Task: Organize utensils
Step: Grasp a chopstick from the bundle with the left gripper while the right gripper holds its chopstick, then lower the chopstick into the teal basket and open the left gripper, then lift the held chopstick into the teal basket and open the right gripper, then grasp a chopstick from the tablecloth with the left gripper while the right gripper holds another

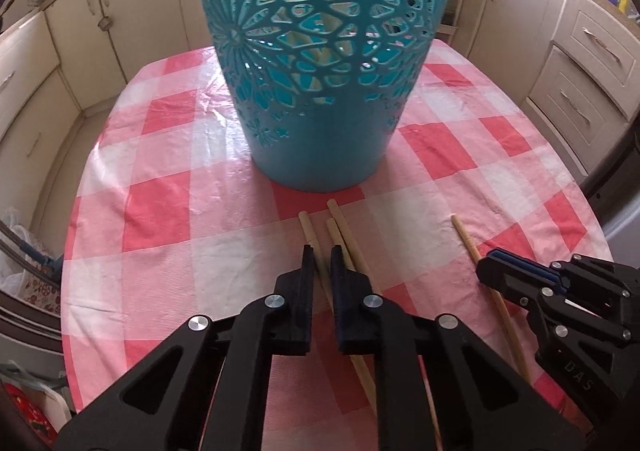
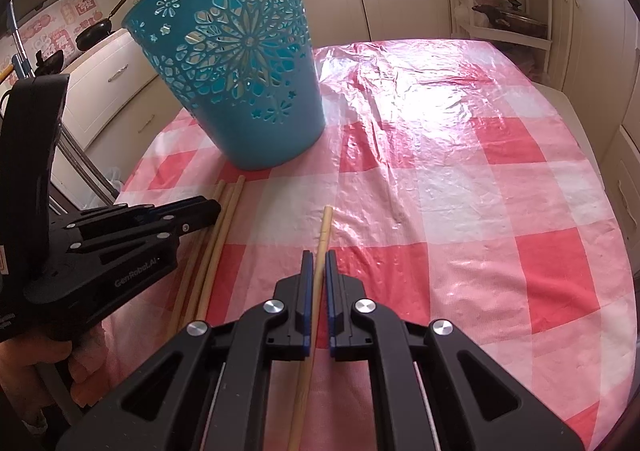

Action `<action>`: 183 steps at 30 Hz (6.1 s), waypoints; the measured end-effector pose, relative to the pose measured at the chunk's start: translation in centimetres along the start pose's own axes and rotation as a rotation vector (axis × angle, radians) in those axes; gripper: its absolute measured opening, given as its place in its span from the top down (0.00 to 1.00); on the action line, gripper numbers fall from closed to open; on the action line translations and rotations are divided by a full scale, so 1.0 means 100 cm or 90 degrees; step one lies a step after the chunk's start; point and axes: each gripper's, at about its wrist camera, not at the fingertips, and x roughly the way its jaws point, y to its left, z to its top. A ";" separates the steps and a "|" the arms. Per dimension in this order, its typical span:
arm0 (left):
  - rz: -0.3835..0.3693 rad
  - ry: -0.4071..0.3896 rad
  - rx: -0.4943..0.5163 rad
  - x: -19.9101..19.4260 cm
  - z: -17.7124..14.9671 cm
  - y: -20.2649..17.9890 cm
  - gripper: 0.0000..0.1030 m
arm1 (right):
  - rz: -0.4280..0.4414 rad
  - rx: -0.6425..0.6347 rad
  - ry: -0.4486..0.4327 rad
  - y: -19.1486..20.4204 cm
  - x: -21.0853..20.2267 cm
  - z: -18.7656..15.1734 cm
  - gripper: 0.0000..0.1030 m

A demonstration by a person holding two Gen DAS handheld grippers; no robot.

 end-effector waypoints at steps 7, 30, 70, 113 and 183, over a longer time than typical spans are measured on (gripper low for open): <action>0.000 0.012 0.031 -0.001 0.002 -0.008 0.94 | -0.007 -0.013 0.002 0.002 0.002 0.004 0.94; 0.037 -0.015 0.068 -0.036 0.002 -0.018 0.95 | -0.013 -0.019 -0.011 0.004 0.004 0.003 0.94; 0.013 -0.486 -0.195 -0.159 0.190 0.039 0.95 | 0.010 0.008 -0.011 -0.004 0.004 0.004 0.93; 0.146 -0.337 -0.246 -0.145 0.065 0.108 0.29 | -0.082 -0.091 0.009 0.023 0.006 0.004 0.95; 0.172 -0.268 -0.199 -0.132 0.042 0.101 0.19 | -0.031 -0.064 -0.034 0.054 -0.001 0.016 0.76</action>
